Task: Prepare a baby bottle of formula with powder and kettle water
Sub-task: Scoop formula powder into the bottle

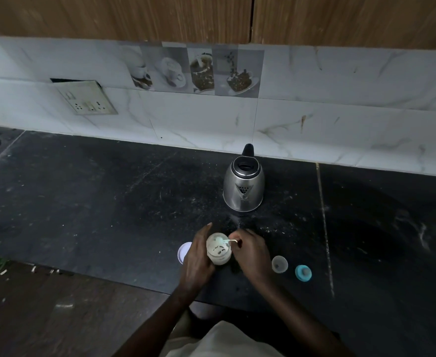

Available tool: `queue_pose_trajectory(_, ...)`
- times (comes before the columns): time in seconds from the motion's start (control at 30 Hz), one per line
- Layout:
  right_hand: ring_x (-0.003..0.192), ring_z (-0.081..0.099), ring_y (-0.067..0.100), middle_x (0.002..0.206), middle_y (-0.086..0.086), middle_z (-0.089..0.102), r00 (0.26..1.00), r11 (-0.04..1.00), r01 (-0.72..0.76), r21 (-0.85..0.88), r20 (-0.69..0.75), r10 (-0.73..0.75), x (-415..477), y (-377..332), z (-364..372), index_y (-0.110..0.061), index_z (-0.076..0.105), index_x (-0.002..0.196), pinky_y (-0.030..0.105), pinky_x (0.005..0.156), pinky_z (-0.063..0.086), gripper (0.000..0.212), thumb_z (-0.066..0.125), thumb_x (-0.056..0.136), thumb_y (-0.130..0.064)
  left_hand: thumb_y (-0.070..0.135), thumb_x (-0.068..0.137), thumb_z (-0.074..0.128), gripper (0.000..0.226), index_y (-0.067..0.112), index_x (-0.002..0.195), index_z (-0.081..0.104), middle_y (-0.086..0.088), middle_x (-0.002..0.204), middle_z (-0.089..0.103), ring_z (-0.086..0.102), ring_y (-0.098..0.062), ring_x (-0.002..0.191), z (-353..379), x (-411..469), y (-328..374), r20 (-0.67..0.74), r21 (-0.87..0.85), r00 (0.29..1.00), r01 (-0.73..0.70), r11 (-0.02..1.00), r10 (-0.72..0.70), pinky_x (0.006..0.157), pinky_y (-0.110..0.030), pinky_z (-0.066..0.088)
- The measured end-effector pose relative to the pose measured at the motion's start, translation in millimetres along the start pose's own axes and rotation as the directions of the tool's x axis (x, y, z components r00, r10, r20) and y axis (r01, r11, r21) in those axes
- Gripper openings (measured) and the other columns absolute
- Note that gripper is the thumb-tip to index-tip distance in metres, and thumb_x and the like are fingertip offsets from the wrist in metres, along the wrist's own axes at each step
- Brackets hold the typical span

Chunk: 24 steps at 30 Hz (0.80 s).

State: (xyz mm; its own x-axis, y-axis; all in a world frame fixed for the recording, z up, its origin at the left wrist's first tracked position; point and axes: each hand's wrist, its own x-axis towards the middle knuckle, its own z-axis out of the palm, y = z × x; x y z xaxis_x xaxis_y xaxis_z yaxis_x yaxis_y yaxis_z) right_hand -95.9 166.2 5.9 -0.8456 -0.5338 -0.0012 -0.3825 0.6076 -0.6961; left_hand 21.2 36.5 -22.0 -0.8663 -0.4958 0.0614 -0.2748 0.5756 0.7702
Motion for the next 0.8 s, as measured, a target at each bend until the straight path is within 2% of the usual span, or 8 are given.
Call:
queue_pose_trajectory(0.1,0.070,0.071,0.028,0.088,-0.002,0.070,0.989,0.938,0.146,-0.314,0.075,-0.129,7,-8,18,-0.024,0.070,0.088,0.038,0.053,0.052,0.007,0.075,0.085,-0.021,0.018,0.082,0.085,0.085,0.017,0.154,0.040,0.012,0.155,0.045,0.041,0.013,0.136,1,-4,-3,-0.010,-0.003,1.000,0.014,1.000,-0.014,0.106,-0.004,0.030)
queue_pose_trajectory(0.17,0.049,0.067,0.026,0.073,-0.002,0.066,0.973,0.869,0.225,-0.440,0.146,-0.178,9,-13,29,-0.025,0.069,0.078,0.032,0.039,0.044,0.024,0.089,0.068,-0.021,0.012,0.083,0.080,0.083,0.021,0.154,0.039,0.015,0.154,0.044,0.044,0.007,0.137,2,-6,-4,-0.014,-0.019,1.000,0.003,1.000,-0.003,0.109,-0.010,0.034)
queue_pose_trajectory(0.23,0.042,0.063,0.025,0.066,-0.002,0.065,0.968,0.831,0.248,-0.498,0.154,-0.197,12,-12,40,-0.025,0.071,0.076,0.029,0.035,0.041,0.031,0.094,0.057,-0.019,0.002,0.084,0.073,0.081,0.019,0.155,0.038,0.010,0.156,0.045,0.044,-0.001,0.142,4,-7,-8,-0.019,-0.035,1.000,-0.015,0.999,0.014,0.115,-0.022,0.038)
queue_pose_trajectory(0.33,0.044,0.065,0.026,0.067,-0.001,0.066,0.966,0.822,0.255,-0.509,0.165,-0.198,15,-11,47,-0.022,0.072,0.080,0.030,0.037,0.044,0.029,0.092,0.060,-0.017,-0.008,0.087,0.065,0.076,0.013,0.155,0.039,0.005,0.159,0.045,0.042,-0.010,0.147,6,-7,-15,-0.043,-0.067,0.999,-0.025,0.997,0.022,0.121,-0.030,0.035)
queue_pose_trajectory(0.5,0.049,0.068,0.029,0.069,0.002,0.071,0.960,0.807,0.273,-0.523,0.206,-0.192,13,-7,49,-0.019,0.073,0.083,0.033,0.041,0.048,0.024,0.088,0.065,-0.015,0.003,0.094,0.055,0.062,0.011,0.154,0.041,0.003,0.157,0.048,0.045,-0.013,0.146,5,-3,-10,-0.063,-0.127,0.998,-0.034,0.991,0.026,0.120,-0.026,0.035)
queue_pose_trajectory(0.6,0.069,0.075,0.034,0.087,0.005,0.075,0.962,0.805,0.262,-0.532,0.210,-0.175,15,-4,48,-0.018,0.073,0.102,0.039,0.055,0.054,0.016,0.071,0.086,-0.014,0.004,0.092,0.056,0.061,0.007,0.152,0.044,-0.001,0.154,0.051,0.048,-0.013,0.144,6,0,-8,-0.074,-0.121,0.997,-0.038,0.992,0.029,0.117,-0.025,0.037)
queue_pose_trajectory(0.7,0.087,0.076,0.036,0.104,0.005,0.075,0.958,0.817,0.266,-0.512,0.238,-0.163,15,-3,47,-0.019,0.069,0.117,0.042,0.068,0.055,0.024,0.055,0.097,-0.016,0.003,0.092,0.058,0.061,0.007,0.151,0.044,-0.001,0.154,0.050,0.047,-0.011,0.143,7,2,-7,-0.076,-0.118,0.997,-0.026,0.993,0.017,0.116,-0.023,0.037)
queue_pose_trajectory(0.8,0.081,0.076,0.035,0.100,0.002,0.074,0.967,0.855,0.234,-0.463,0.203,-0.155,13,-2,43,-0.022,0.071,0.110,0.042,0.062,0.055,0.020,0.058,0.095,-0.017,-0.004,0.093,0.062,0.062,0.008,0.151,0.045,0.000,0.153,0.051,0.049,-0.009,0.141,9,1,-9,-0.086,-0.116,0.996,-0.027,0.993,0.018,0.114,-0.020,0.038)
